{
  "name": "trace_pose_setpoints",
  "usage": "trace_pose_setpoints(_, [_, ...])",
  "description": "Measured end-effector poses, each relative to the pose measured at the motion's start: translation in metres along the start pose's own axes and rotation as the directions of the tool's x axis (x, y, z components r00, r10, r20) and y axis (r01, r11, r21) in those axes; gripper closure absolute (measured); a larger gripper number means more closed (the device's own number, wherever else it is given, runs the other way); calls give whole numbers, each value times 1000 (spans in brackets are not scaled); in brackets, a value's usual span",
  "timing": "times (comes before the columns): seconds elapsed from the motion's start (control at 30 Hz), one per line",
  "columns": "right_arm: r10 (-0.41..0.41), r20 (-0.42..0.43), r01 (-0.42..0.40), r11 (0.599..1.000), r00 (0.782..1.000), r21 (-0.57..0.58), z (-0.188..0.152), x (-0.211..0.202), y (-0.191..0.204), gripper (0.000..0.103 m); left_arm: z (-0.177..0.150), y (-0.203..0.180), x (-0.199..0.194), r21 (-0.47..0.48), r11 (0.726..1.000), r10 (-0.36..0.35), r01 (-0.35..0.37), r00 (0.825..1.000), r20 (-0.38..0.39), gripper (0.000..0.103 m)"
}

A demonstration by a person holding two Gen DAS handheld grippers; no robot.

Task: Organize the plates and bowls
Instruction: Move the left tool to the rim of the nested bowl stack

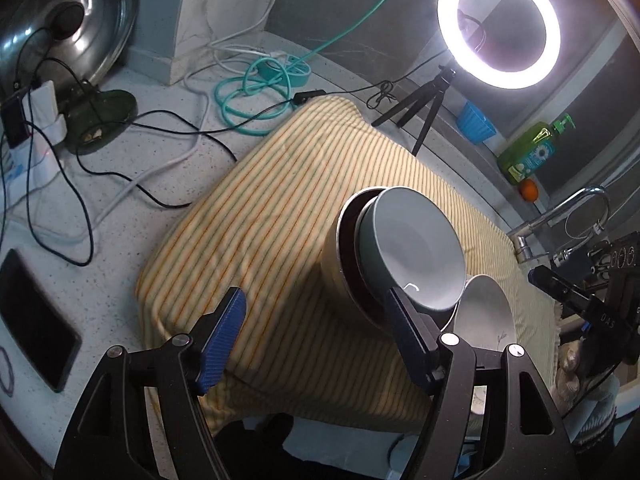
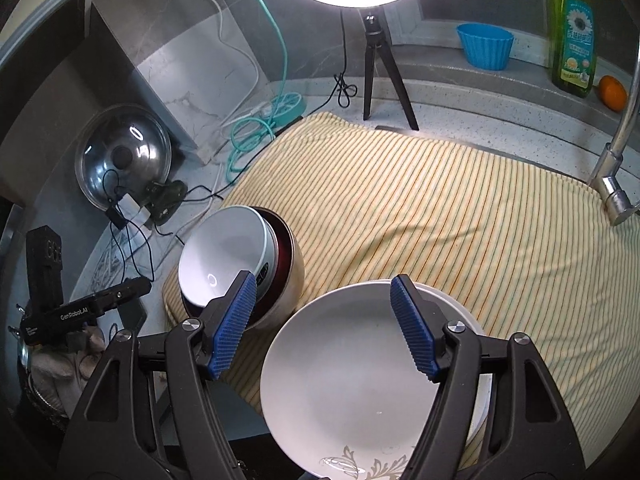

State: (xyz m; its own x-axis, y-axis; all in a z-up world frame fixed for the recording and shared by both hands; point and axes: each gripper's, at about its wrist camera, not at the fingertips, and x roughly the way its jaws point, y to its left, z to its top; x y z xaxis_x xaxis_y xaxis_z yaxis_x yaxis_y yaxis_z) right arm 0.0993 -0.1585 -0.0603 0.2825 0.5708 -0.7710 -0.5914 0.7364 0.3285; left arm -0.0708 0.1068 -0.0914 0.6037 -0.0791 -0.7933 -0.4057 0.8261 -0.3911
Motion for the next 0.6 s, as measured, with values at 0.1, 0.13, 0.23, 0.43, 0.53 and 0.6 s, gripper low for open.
trace_pose_setpoints(0.1, [1, -38, -1, 1000, 999, 10, 2, 11, -1, 31, 1, 0, 4, -10, 1000, -12, 12, 1000, -11, 37])
trace_pose_setpoints(0.13, [9, -45, -8, 1000, 999, 19, 2, 13, -3, 31, 2, 0, 6, -11, 1000, -12, 12, 1000, -15, 39])
trace_pose_setpoints(0.23, [49, -75, -45, 998, 996, 49, 3, 24, -6, 31, 3, 1, 12, -17, 1000, -24, 24, 999, -33, 47])
trace_pose_setpoints(0.43, [103, -145, -92, 993, 984, 79, 7, 51, -8, 55, 7, 0, 24, -24, 998, -59, 57, 995, -75, 66])
trace_pose_setpoints(0.53, [120, -173, -105, 990, 978, 95, 8, 65, -7, 61, 10, 2, 29, -41, 997, -75, 71, 993, -93, 71])
trace_pose_setpoints(0.6, [142, -196, -123, 987, 970, 106, 7, 75, -6, 68, 12, 1, 30, -35, 997, -71, 68, 993, -96, 71])
